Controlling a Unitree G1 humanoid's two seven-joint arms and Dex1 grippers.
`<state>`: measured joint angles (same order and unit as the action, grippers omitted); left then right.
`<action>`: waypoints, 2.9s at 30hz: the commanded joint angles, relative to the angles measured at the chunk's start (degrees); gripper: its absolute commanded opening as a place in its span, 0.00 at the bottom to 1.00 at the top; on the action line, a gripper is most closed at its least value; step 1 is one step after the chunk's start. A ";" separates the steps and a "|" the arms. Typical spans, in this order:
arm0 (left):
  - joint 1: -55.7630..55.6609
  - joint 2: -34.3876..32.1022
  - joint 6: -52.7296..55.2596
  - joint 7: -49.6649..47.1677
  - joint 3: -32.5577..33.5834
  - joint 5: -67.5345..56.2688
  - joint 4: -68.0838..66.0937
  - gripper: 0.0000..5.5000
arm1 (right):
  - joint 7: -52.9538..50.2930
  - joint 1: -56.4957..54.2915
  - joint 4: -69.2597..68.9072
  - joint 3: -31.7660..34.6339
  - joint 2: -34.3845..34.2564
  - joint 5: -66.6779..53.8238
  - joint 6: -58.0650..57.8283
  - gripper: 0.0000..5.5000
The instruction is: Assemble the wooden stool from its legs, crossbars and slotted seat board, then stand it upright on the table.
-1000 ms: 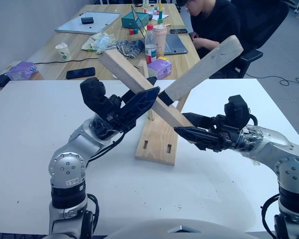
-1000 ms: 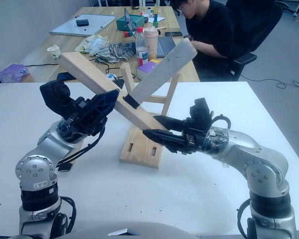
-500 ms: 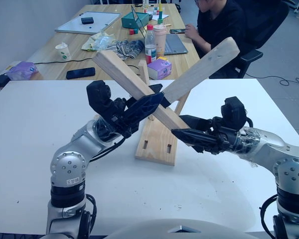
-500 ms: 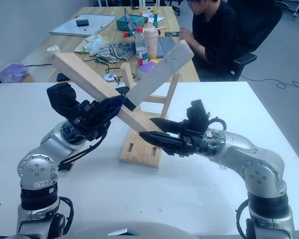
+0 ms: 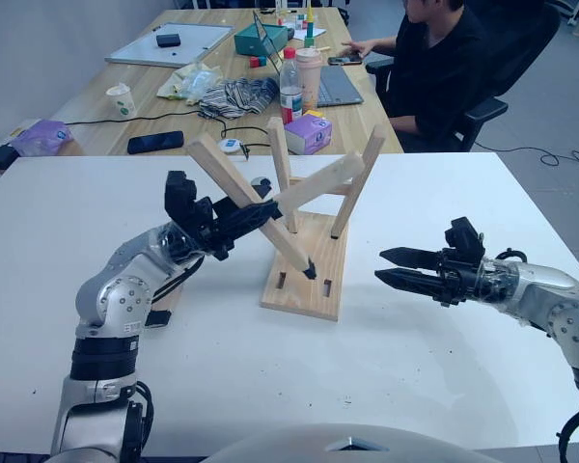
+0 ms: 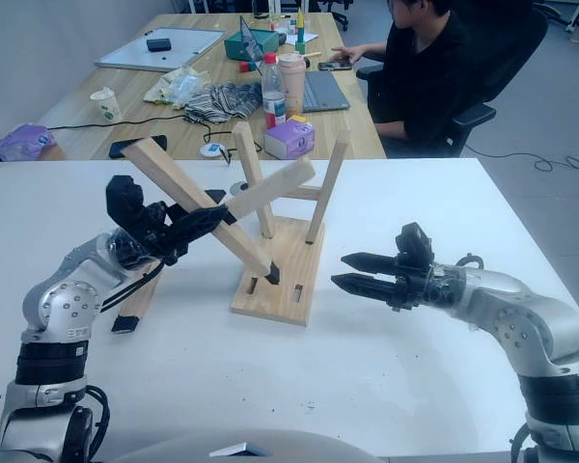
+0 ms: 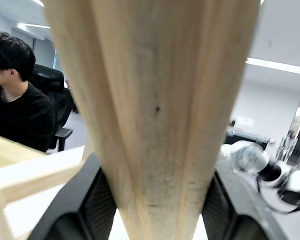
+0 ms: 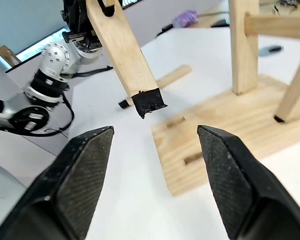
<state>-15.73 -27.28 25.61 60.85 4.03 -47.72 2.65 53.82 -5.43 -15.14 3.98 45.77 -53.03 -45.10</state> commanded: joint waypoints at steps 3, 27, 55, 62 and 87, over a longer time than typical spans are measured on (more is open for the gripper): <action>1.43 -1.63 -13.03 6.19 -2.11 12.60 -9.43 0.38 | 4.41 -4.20 5.32 -2.58 0.08 4.95 0.54 0.56; 5.54 -13.83 -31.19 19.16 -19.70 32.61 -21.22 0.37 | 4.78 -1.79 6.10 -1.64 -3.35 10.85 2.91 0.56; -2.28 -17.79 -3.22 14.55 -32.41 27.39 -9.49 0.37 | 1.53 3.83 2.88 -1.60 -5.42 12.05 4.75 0.56; 4.31 -16.13 8.79 2.17 -35.59 24.75 -3.22 0.37 | 0.64 5.15 2.05 -1.36 -5.71 11.87 4.72 0.56; 8.86 -21.24 8.91 -3.59 -16.08 12.12 5.89 0.66 | -3.75 8.98 -0.53 1.73 -7.99 11.31 5.57 0.56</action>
<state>-6.41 -45.52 33.41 55.90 -16.47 -34.61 5.90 50.88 3.16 -14.23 4.53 38.62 -41.79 -40.07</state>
